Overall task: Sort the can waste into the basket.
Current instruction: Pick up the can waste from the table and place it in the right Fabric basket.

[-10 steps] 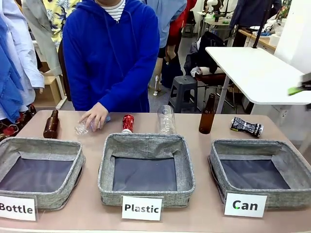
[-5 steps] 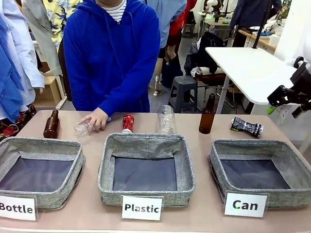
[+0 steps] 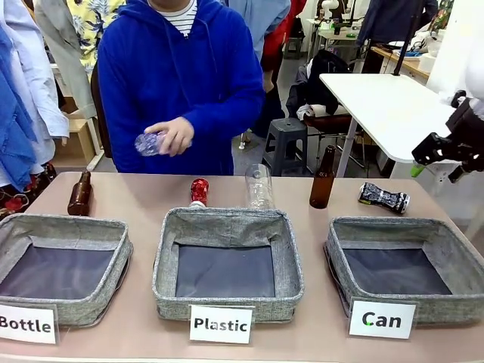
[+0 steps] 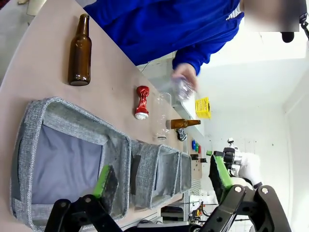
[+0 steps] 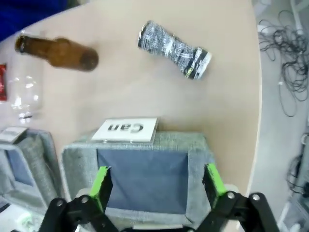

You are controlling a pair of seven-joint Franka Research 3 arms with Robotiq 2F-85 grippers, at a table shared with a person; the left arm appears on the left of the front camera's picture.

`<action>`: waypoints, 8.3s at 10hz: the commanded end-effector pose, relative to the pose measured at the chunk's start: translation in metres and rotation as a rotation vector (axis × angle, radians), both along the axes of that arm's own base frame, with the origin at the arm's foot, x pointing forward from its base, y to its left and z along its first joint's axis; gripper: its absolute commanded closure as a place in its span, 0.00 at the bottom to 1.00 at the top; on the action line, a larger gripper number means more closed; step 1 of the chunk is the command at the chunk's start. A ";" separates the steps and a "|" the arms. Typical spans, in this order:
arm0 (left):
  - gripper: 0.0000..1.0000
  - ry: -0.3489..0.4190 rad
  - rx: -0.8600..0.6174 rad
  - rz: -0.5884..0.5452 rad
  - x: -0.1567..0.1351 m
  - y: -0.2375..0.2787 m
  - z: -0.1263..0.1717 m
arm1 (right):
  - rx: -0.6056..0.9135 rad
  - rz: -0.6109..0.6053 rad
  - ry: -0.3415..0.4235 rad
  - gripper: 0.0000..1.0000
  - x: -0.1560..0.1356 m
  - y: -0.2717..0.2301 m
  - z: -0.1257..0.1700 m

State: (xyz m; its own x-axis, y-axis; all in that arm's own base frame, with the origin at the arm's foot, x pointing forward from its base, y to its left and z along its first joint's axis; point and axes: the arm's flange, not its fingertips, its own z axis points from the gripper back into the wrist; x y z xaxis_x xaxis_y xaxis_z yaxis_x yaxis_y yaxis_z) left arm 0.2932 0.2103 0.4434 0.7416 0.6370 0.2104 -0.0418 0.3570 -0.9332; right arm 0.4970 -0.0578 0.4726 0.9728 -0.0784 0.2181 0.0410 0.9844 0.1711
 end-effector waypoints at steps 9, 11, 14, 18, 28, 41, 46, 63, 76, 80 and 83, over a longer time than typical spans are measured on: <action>0.00 -0.034 -0.002 -0.004 0.002 0.001 0.000 | -0.306 1.595 -0.179 0.00 0.060 0.011 -0.040; 0.00 -0.034 -0.002 -0.004 0.002 0.001 0.000 | -0.304 1.563 -0.288 0.00 0.068 0.006 -0.047; 0.00 -0.034 -0.002 -0.004 0.002 0.001 0.000 | -0.364 1.133 -0.280 0.00 0.087 0.009 -0.048; 0.00 -0.034 -0.002 -0.004 0.002 0.001 0.000 | -0.378 1.311 -0.187 0.00 0.084 0.010 -0.035; 0.00 -0.034 -0.002 -0.004 0.002 0.001 0.000 | -0.266 1.118 0.025 0.00 0.169 0.015 -0.164; 0.00 -0.034 -0.002 -0.004 0.002 0.001 0.000 | -0.259 1.154 0.048 1.00 0.128 0.003 -0.106; 0.00 -0.034 -0.002 -0.004 0.002 0.001 0.000 | -0.271 1.300 -0.061 1.00 -0.017 0.002 0.019; 0.00 -0.034 -0.002 -0.004 0.002 0.001 0.000 | -0.085 1.285 -0.168 0.00 -0.032 0.025 -0.020; 0.00 -0.503 -0.161 0.277 -0.164 0.202 0.219 | 0.981 0.460 -0.319 0.00 0.032 -0.045 -0.036; 0.00 -0.521 -0.173 0.286 -0.168 0.207 0.214 | 0.981 0.460 -0.319 0.00 0.032 -0.045 -0.036; 0.00 -0.432 -0.075 0.090 -0.122 0.145 0.206 | 0.981 0.460 -0.319 0.00 0.032 -0.045 -0.036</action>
State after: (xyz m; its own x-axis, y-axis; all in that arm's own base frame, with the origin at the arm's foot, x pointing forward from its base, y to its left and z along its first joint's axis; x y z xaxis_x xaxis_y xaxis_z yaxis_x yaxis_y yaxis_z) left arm 0.1617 0.3819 0.6590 0.4834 0.7848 0.3878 0.3359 0.2428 -0.9101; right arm 0.5291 -0.1030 0.4330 0.8751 -0.0106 0.4839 -0.4570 0.3111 0.8333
